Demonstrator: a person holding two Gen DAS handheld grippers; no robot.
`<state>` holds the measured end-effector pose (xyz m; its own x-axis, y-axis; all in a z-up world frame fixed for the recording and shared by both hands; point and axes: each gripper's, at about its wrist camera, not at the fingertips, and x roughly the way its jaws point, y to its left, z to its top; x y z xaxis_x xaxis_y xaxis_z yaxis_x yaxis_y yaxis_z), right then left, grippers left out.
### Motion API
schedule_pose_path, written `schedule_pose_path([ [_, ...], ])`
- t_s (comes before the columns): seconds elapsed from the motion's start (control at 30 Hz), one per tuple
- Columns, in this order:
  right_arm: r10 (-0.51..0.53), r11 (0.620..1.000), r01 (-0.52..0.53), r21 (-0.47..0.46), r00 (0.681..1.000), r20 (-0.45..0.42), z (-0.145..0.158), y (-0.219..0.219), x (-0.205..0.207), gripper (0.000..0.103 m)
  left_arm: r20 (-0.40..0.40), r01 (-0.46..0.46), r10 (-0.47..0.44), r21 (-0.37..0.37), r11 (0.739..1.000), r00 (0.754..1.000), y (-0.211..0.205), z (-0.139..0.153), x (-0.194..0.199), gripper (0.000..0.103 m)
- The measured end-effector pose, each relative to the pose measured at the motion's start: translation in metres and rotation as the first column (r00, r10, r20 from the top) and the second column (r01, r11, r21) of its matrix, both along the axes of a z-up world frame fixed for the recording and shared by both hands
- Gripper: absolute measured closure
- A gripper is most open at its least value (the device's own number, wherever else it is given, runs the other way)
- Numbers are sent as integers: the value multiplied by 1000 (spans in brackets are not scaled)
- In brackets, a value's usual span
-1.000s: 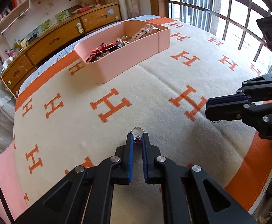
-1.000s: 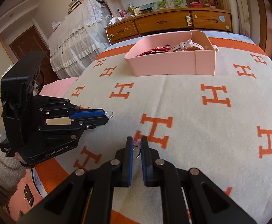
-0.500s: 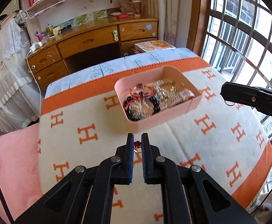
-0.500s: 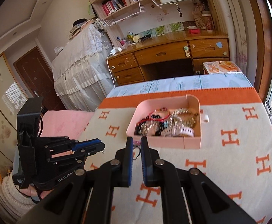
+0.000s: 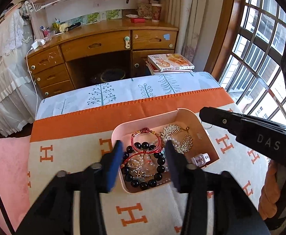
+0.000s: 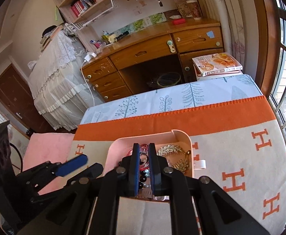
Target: Organize jewelry
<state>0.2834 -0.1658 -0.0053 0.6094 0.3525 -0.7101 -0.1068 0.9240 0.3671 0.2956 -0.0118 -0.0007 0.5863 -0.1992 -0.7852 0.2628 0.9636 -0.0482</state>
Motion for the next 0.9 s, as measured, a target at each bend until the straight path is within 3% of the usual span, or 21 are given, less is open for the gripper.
schedule_pose_path([
  [0.07, -6, 1000, 6, 7, 1000, -30, -10, -4, 3, 94, 35, -18, 18, 7, 1000, 999, 1, 0, -2, 28],
  [0.2, -16, 1000, 17, 15, 999, -50, -18, -12, 1, 94, 42, -15, 14, 23, 1000, 999, 2, 0, -7, 26],
  [0.3, -19, 1000, 19, 12, 999, -39, -15, -14, -9, 94, 35, -19, 18, 30, 999, 999, 5, 1, -15, 17],
  [0.43, -14, 1000, 14, -14, 1000, -7, -6, -14, -34, 92, 58, -31, 28, 41, 999, 998, 8, 7, -39, 14],
  [0.47, -12, 1000, 12, -24, 1000, 4, -3, -13, -43, 90, 60, -33, 30, 42, 999, 998, 10, 8, -47, 10],
  [0.53, -7, 999, 8, -39, 999, 31, 3, -11, -62, 75, 60, -46, 43, 43, 998, 997, 14, 11, -64, 1],
  [0.6, -2, 998, 6, -57, 997, 71, 9, -9, -83, 70, 71, -61, 58, 42, 997, 996, 17, 15, -84, 1],
  [0.9, 48, 991, -28, -130, 987, 156, 16, 8, -178, 70, 98, -152, 150, 10, 988, 984, 37, 23, -175, 1],
])
